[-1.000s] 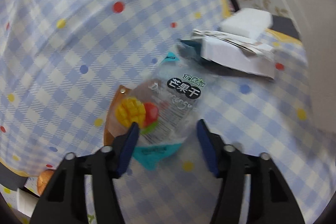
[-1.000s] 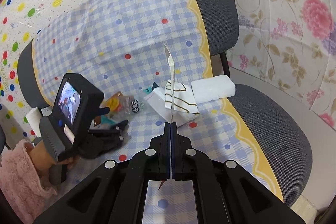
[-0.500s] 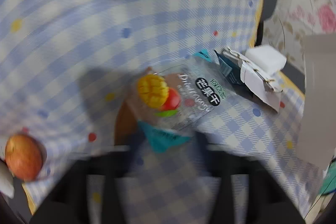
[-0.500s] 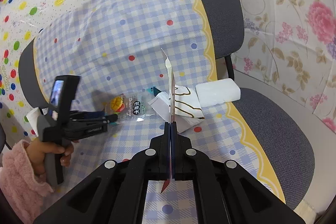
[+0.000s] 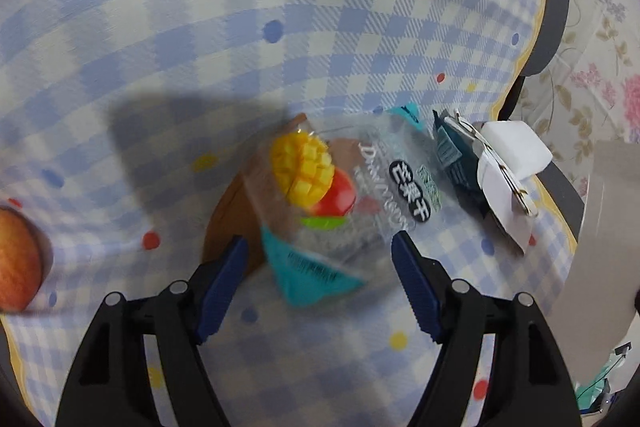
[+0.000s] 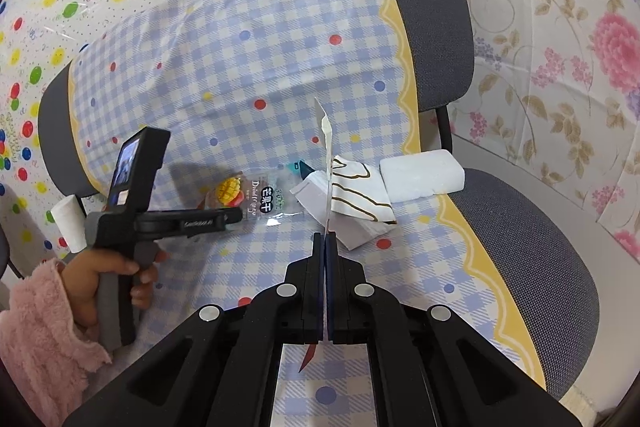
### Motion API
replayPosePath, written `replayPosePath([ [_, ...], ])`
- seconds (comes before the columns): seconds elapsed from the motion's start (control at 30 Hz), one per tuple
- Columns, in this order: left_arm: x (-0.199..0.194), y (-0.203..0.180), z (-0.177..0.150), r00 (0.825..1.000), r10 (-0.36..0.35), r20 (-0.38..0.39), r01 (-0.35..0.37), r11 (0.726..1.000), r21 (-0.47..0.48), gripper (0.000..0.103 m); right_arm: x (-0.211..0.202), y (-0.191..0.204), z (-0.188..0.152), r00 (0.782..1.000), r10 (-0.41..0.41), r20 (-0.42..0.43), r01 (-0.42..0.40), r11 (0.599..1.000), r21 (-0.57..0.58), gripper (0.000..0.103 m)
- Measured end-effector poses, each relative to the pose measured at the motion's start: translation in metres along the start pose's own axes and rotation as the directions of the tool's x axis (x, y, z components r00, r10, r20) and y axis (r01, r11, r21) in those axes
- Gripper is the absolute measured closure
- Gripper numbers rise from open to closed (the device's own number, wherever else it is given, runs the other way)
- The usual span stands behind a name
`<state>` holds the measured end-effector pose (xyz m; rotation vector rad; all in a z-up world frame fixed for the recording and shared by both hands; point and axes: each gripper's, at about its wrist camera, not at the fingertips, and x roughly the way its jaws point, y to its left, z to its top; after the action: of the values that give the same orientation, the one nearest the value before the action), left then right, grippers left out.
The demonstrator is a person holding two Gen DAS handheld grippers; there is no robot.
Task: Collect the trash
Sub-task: 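Grasp the clear mango snack bag with the left gripper while the right holds the red box, then carry both items over the wastebasket and open both grippers to drop them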
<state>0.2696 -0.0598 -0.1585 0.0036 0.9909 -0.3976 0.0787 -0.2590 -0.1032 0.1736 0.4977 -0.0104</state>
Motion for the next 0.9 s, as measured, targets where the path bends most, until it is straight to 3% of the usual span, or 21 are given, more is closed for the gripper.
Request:
replayPosePath([
  [0.07, 0.003, -0.004, 0.005, 1.000, -0.011, -0.003, 0.011, 1.000, 0.007, 0.038, 0.001, -0.003, 0.001, 1.000, -0.002, 0.000, 0.002, 1.000, 0.005, 0.102],
  [0.1, 0.006, -0.007, 0.007, 1.000, -0.013, -0.005, 0.014, 1.000, 0.011, 0.051, 0.001, -0.004, 0.001, 1.000, -0.003, -0.001, 0.003, 1.000, 0.007, 0.102],
  [0.13, 0.008, -0.010, 0.008, 1.000, -0.016, -0.006, 0.017, 1.000, 0.011, 0.057, 0.001, -0.004, 0.001, 1.000, -0.004, -0.001, 0.004, 1.000, 0.007, 0.102],
  [0.17, 0.008, -0.011, 0.008, 1.000, -0.021, -0.004, 0.021, 1.000, 0.010, 0.074, 0.001, -0.005, 0.001, 1.000, -0.006, -0.002, 0.006, 1.000, 0.007, 0.102],
  [0.27, 0.000, -0.017, 0.006, 0.998, -0.051, 0.034, 0.051, 0.999, 0.014, 0.100, -0.002, -0.004, 0.000, 1.000, -0.010, -0.002, 0.010, 1.000, 0.008, 0.102],
  [0.4, -0.039, -0.022, -0.005, 0.988, -0.068, 0.138, 0.063, 0.997, 0.041, 0.103, -0.010, -0.002, 0.000, 1.000, -0.011, 0.007, 0.011, 1.000, 0.011, 0.102],
  [0.5, -0.067, -0.027, -0.012, 0.979, -0.039, 0.201, 0.029, 0.998, 0.052, 0.103, -0.020, 0.002, -0.001, 1.000, -0.007, 0.024, 0.007, 1.000, 0.008, 0.102],
  [0.67, -0.131, -0.037, -0.038, 0.947, 0.025, 0.319, -0.050, 0.996, 0.070, 0.103, -0.042, 0.011, -0.004, 0.999, -0.012, 0.051, 0.012, 1.000, 0.000, 0.102],
  [0.9, -0.180, -0.069, -0.085, 0.920, 0.013, 0.392, -0.069, 0.989, 0.130, 0.103, -0.076, 0.011, -0.025, 0.998, -0.038, 0.057, 0.037, 0.999, 0.010, 0.102],
])
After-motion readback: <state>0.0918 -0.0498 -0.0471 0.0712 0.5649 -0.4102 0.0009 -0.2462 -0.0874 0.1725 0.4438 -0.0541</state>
